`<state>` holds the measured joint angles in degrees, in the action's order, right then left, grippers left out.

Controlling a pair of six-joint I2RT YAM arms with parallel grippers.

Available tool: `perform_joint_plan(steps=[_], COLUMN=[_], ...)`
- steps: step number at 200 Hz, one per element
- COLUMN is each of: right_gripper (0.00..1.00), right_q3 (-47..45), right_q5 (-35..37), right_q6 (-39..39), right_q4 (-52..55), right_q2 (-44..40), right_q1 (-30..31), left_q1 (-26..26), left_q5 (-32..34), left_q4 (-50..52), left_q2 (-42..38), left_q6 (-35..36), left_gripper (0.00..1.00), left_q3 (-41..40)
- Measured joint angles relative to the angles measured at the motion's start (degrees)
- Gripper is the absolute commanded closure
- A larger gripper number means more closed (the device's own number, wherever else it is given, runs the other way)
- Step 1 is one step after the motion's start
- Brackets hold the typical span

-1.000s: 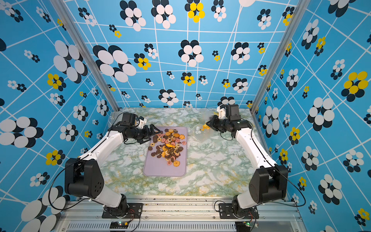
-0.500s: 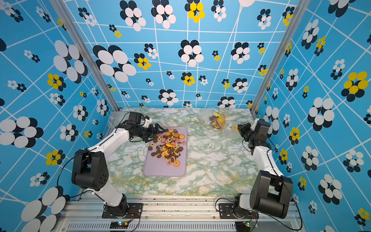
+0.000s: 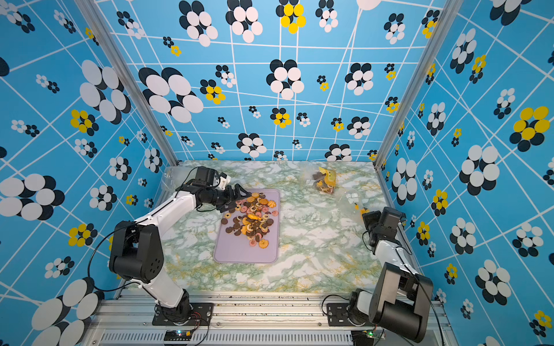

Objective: Pour cookies out of the ziploc bag
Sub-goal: Place the ziploc bag at the center of the board.

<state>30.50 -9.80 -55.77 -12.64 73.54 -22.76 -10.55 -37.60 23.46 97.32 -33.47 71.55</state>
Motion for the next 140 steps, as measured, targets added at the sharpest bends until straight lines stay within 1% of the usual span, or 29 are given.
perform_joint_plan(steps=[5, 21, 25, 32, 47, 52, 65, 67, 70, 76, 92, 102, 124, 140], right_gripper=[0.94, 0.85, 0.79, 0.64, 0.41, 0.34, 0.23, 0.20, 0.09, 0.02, 0.01, 0.01, 0.01, 0.01], right_q3=[0.20, 1.92, 2.62, 4.17, 7.52, 8.85, 12.17, 12.76, 13.46, 14.73, 18.58, 21.22, 25.77, 29.29], right_q5=[0.31, 0.17, 0.04, -0.11, -0.20, -0.13, -0.28, -0.33, -0.22, 0.02, 2.78, 5.09, 9.27, 10.60], right_q6=[0.07, 0.83, 0.98, 1.22, 2.51, 2.82, 4.24, 4.81, 4.66, 5.64, 8.11, 9.88, 12.85, 14.19], right_q4=[-0.24, -1.31, -1.38, -1.44, -0.63, 0.52, 4.22, 4.83, 5.66, 7.34, 14.25, 18.78, 26.03, 29.73], right_q2=[0.76, 4.81, 6.19, 8.66, 12.39, 13.05, 13.42, 13.35, 13.14, 12.70, 9.99, 8.09, 3.30, 2.60], right_q1=[-0.28, -2.34, -2.97, -4.15, -5.84, -6.08, -6.10, -6.01, -5.86, -5.53, -2.91, -0.20, 7.65, 13.42], left_q1=[-0.11, -0.11, -0.11, -0.11, -0.17, -0.22, -0.50, -0.52, -0.59, -0.74, -0.85, -0.85, -0.85, -0.85], left_q5=[-0.11, -0.17, -0.17, -0.17, -0.33, -0.33, -0.35, -0.37, -0.35, -0.35, -0.33, -0.35, -0.33, -0.33], left_q4=[-0.04, -0.59, -0.72, -0.92, -1.68, -1.81, -2.36, -2.40, -2.40, -2.56, -2.60, -2.75, -2.78, -2.73], left_q2=[0.13, 0.74, 0.85, 1.11, 1.40, 1.51, 1.64, 1.64, 1.64, 1.64, 1.70, 1.86, 3.13, 3.98], left_q6=[0.00, 0.00, -0.02, -0.02, -0.13, -0.26, -0.42, -0.44, -0.42, -0.42, -0.39, -0.37, -0.15, 0.02], left_gripper=[0.01, 0.01, 0.01, 0.00, 0.01, 0.01, 0.01, 0.01, 0.01, 0.00, 0.01, 0.00, 0.01, 0.01], left_q3=[0.00, 0.00, -0.02, -0.02, -0.26, -0.35, -0.68, -0.70, -0.79, -0.98, -1.14, -1.20, -1.25, -1.38])
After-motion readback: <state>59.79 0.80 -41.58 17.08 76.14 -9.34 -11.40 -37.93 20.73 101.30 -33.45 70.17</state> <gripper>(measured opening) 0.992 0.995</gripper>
